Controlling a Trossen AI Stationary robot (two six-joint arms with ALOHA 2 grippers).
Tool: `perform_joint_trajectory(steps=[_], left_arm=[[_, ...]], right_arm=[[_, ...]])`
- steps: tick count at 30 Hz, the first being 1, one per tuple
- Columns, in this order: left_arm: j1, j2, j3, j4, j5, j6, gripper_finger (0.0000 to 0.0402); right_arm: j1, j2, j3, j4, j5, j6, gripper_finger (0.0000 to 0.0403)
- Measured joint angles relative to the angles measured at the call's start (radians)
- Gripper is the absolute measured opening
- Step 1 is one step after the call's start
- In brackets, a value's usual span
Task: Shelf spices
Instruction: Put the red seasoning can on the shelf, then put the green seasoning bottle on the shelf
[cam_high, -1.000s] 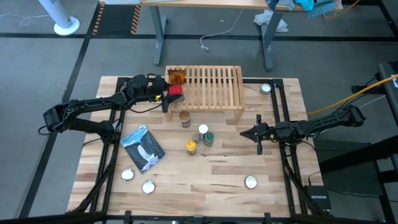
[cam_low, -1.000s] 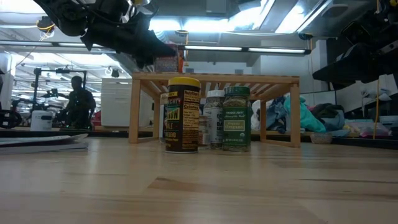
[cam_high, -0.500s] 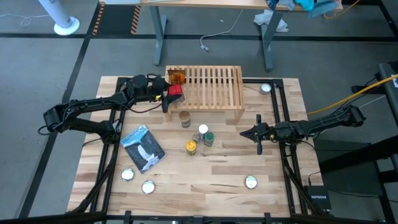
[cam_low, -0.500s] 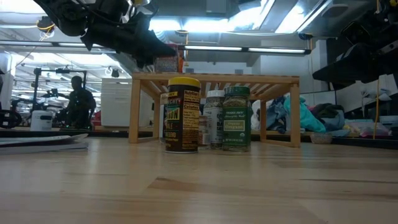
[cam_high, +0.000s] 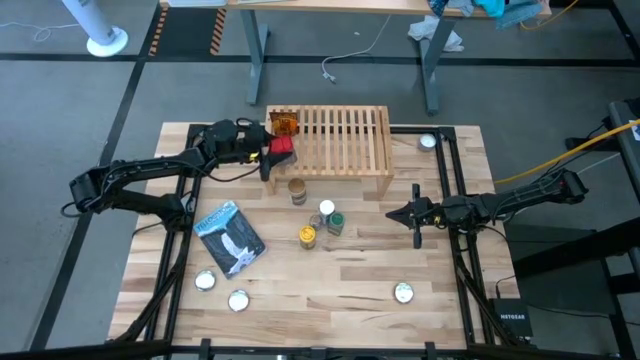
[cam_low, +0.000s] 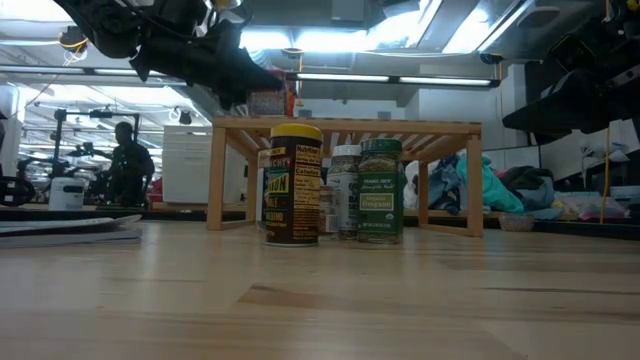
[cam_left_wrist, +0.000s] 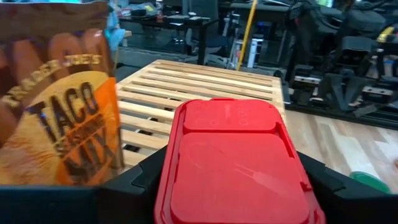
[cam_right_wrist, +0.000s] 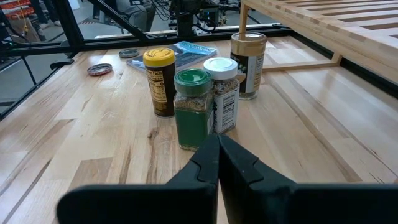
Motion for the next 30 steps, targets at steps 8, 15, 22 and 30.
perform_joint_trajectory(steps=[8, 15, 22, 30], left_arm=[[0.0, 0.0, 0.0, 0.003, 0.027, -0.023, 0.0228], [0.0, 0.0, 0.0, 0.004, 0.03, -0.023, 0.0287], [0.0, -0.001, 0.0, 0.083, 0.051, -0.022, 0.0306], [0.0, -0.054, 0.001, 0.128, 0.052, -0.022, 0.0306]], right_arm=[[0.0, 0.0, 0.0, 0.0, 0.0, 0.0, 0.0008], [0.0, 0.0, 0.0, 0.0, 0.0, 0.0, 0.0008], [0.0, 0.0, 0.0, 0.0, 0.0, 0.0, 0.0008], [0.0, 0.0, 0.0, 0.0, 0.0, 0.0, 0.0008]])
